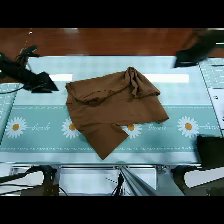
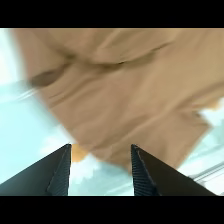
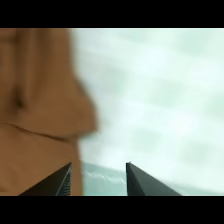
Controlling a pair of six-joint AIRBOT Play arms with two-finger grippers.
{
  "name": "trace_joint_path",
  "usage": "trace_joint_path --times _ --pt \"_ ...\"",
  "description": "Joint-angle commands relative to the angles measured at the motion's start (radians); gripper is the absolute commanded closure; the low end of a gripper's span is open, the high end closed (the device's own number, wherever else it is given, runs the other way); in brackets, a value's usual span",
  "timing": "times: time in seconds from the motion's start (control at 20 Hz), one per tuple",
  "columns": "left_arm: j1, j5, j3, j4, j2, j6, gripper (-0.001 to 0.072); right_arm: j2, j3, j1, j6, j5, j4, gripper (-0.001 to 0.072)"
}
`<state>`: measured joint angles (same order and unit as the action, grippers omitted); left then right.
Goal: Fold the shirts.
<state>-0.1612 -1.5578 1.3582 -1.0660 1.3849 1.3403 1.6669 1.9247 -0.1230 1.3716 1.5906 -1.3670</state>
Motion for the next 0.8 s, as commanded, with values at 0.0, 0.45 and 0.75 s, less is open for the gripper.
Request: trace_joint_path --times 0.0,0.45,0.75 --pt "-0.027 0.005 -0.195 -0.015 -0.130 -0.031 0.0242 -0.130 -0.162 -0.242 0.004 0.066 0.131 0.0257" --pt "0.024 0.249 -0.616 0.197 -0.144 -0.076 0.0072 -0.292 -0.804 -0.495 -0.121 -0.076 0.349 0.0156" --pt "0.108 0.272 -0.615 0.215 0.008 -0.072 0.0072 -0.292 -0.846 -0.488 -0.175 -0.126 0.377 0.0157"
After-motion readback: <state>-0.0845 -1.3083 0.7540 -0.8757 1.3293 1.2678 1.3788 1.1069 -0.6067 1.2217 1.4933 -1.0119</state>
